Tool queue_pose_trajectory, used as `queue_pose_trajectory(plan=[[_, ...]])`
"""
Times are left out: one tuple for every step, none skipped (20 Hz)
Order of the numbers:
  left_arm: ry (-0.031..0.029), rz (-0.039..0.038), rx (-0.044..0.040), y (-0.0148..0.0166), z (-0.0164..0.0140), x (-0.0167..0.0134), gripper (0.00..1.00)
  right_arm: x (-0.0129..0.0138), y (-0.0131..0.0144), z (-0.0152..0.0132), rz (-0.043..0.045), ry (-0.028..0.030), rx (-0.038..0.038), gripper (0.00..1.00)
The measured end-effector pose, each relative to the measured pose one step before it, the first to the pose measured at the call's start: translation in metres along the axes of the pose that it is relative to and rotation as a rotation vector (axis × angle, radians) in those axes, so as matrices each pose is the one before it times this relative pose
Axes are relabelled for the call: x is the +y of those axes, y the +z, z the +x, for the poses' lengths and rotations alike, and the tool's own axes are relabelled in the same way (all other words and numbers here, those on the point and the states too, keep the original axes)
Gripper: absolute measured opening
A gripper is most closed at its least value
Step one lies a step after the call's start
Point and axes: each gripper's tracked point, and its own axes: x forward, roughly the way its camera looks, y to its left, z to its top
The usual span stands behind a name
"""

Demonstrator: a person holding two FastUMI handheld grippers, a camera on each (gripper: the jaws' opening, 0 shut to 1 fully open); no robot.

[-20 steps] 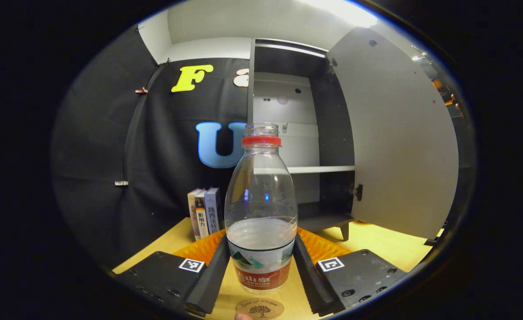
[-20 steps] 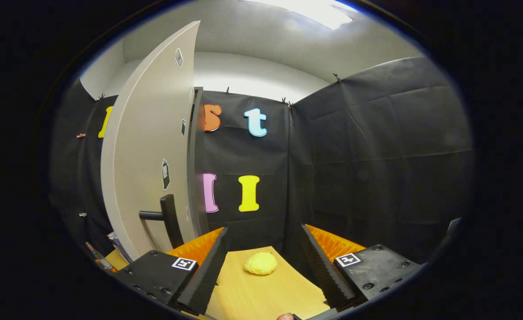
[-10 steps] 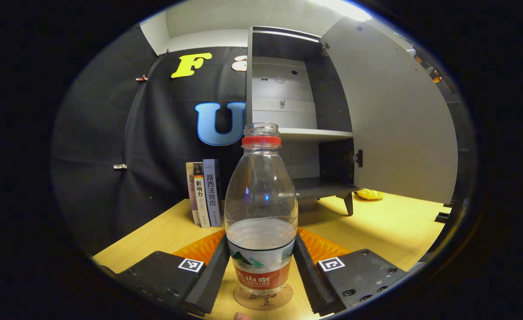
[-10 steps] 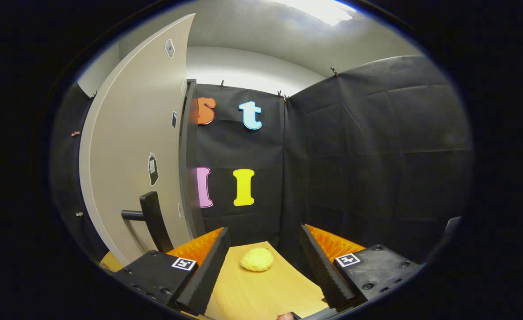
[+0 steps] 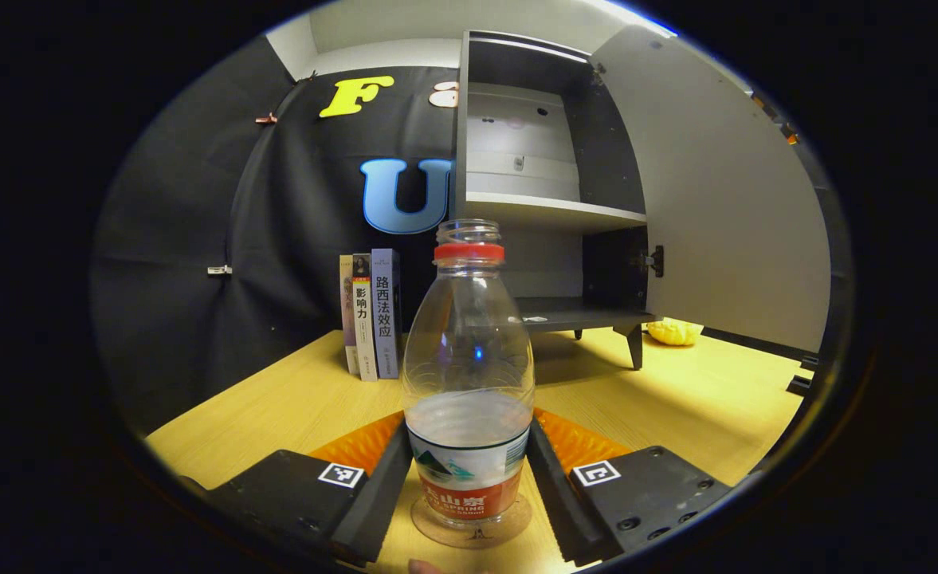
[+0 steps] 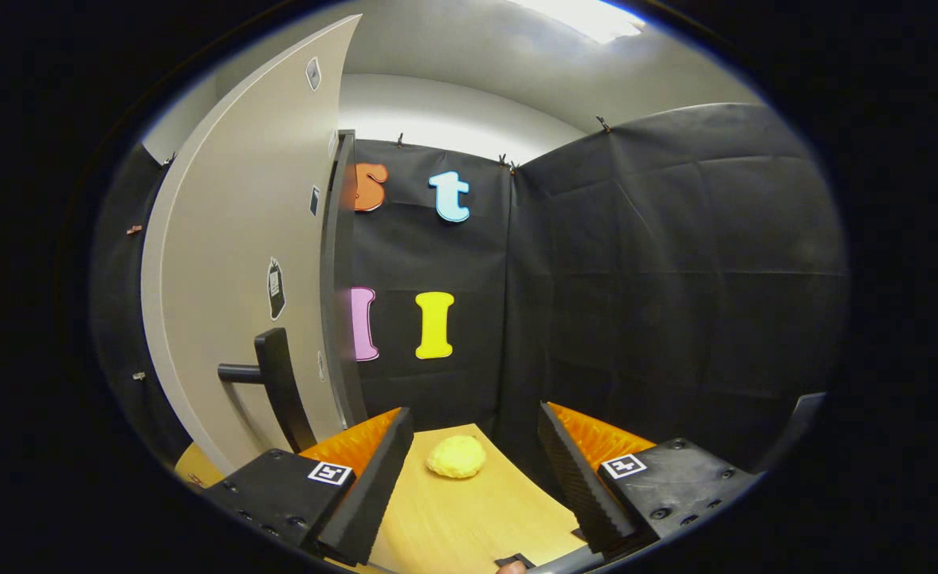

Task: Open the cabinet door with the right hand, grasp the bottle in the cabinet with the left hand and place it on the coaster, then close the cabinet door with the right hand.

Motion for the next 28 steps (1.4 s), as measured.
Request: queue_pose_trajectory(plan=[[0.00186, -0.00159, 0.00899, -0.00050, -0.00073, 0.00054, 0.81, 0.00037, -0.00083, 0.00005, 0.00247, 0.00114, 0.00010, 0.97], [-0.00257, -0.00024, 0.00238, 0.00030, -0.00026, -0.00156, 0.81, -0.00130, -0.00093, -0.00095, 0.00535, 0.00212, 0.00371, 0.97], [-0.00765, 0.00006, 0.00322, 0.00061, 0.00001, -0.00198, 0.82, 0.00032, -0.00080, 0.00069, 0.00434, 0.00171, 0.00227, 0.97], [-0.00749, 0.00167, 0.00704, -0.00116, -0.00130, -0.00222, 0.88, -0.00040, -0.00042, -0.00067, 0.00136, 0.00083, 0.00145, 1.00], [-0.00601, 0.00491, 0.01348, -0.00087, -0.00048, -0.00194, 0.90, -0.00081, -0.00028, 0.00002, -0.00048, 0.00206, -0.00118, 0.97], [-0.00373, 0.00548, 0.01560, -0.00332, -0.00106, -0.00156, 0.94, 0.00008, 0.00010, -0.00012, -0.00060, 0.00278, -0.00085, 0.97], [-0.00496, -0.00008, 0.00995, 0.00026, -0.00164, -0.00136, 0.95, 0.00143, -0.00058, 0.00032, 0.00048, 0.00534, -0.00025, 0.97], [-0.00417, -0.00270, 0.00685, -0.00029, -0.00244, -0.00124, 0.95, -0.00029, -0.00028, -0.00097, 0.00132, 0.00291, 0.00007, 0.97], [-0.00111, -0.00217, 0.00485, 0.00128, -0.00217, -0.00098, 0.95, 0.00049, -0.00057, -0.00016, 0.00166, 0.00488, -0.00034, 0.97], [0.00141, -0.00111, 0.00321, 0.00159, -0.00243, -0.00018, 0.95, -0.00063, 0.00030, -0.00050, 0.00141, 0.00234, -0.00135, 0.97], [0.00362, 0.00304, 0.00187, 0.00155, -0.00247, 0.00016, 0.95, 0.00007, -0.00046, 0.00039, 0.00155, 0.00312, -0.00055, 0.97], [0.00158, 0.00338, 0.00202, 0.00063, -0.00175, 0.00067, 0.95, 0.00025, 0.00006, 0.00055, 0.00282, 0.00184, -0.00159, 0.97], [0.00668, 0.00317, 0.00318, 0.00116, -0.00158, 0.00236, 0.95, 0.00069, -0.00001, -0.00010, 0.00384, 0.00386, -0.00084, 0.98], [0.00620, 0.00232, 0.00417, -0.00139, -0.00174, 0.00191, 0.95, 0.00075, 0.00029, -0.00075, 0.00312, 0.00530, -0.00005, 0.98], [0.00714, 0.00136, 0.00374, 0.00024, -0.00110, 0.00321, 0.95, 0.00137, -0.00015, 0.00012, -0.00031, 0.00373, -0.00128, 0.98], [0.00667, 0.00008, 0.00239, 0.00061, -0.00142, 0.00217, 0.95, 0.00036, 0.00039, -0.00132, -0.00226, 0.00293, -0.00252, 0.98], [0.00399, -0.00194, 0.00224, 0.00179, -0.00149, 0.00223, 0.95, 0.00099, -0.00032, -0.00035, -0.00296, 0.00466, -0.00140, 0.97], [0.00763, -0.00274, 0.00064, 0.00197, -0.00178, 0.00191, 0.95, -0.00016, 0.00005, -0.00143, -0.00402, 0.00267, -0.00215, 0.97], [0.00842, -0.00119, 0.00089, 0.00301, -0.00363, 0.00259, 0.96, 0.00090, 0.00003, -0.00018, -0.00234, 0.00415, -0.00132, 0.98], [0.00349, -0.00228, 0.00041, 0.00301, -0.00371, 0.00035, 0.96, 0.00024, -0.00018, -0.00013, -0.00226, 0.00164, -0.00248, 0.97], [0.00013, -0.00245, 0.00005, 0.00499, -0.00446, -0.00029, 0.96, 0.00025, 0.00054, 0.00025, -0.00234, 0.00350, -0.00345, 0.97], [-0.00211, 0.00115, -0.00004, 0.00486, -0.00465, -0.00208, 0.96, -0.00010, -0.00015, -0.00020, -0.00335, 0.00348, -0.00346, 0.97], [0.00041, 0.00259, -0.00296, 0.00676, -0.00546, -0.00062, 0.96, -0.00065, 0.00032, 0.00072, -0.00271, 0.00162, -0.00247, 0.97], [-0.00328, 0.00109, -0.00463, 0.00818, -0.00687, -0.00233, 0.96, -0.00102, 0.00150, 0.00021, -0.00103, 0.00308, -0.00634, 0.97], [-0.00160, 0.00167, -0.00482, 0.00919, -0.00526, -0.00152, 0.96, 0.00086, 0.00105, 0.00095, 0.00104, 0.00394, -0.00608, 0.97], [0.00122, 0.00198, -0.00934, 0.01085, -0.00643, -0.00124, 0.96, -0.00017, 0.00093, 0.00054, 0.00191, 0.00380, -0.00430, 0.97], [0.00452, 0.00287, -0.01248, 0.01339, -0.00615, -0.00020, 0.96, 0.00019, 0.00079, 0.00177, 0.00458, 0.00444, -0.00291, 0.97], [0.01316, 0.00461, -0.01196, 0.01461, -0.00510, 0.00154, 0.96, -0.00028, 0.00168, 0.00018, 0.00504, 0.00579, -0.00521, 0.98]])
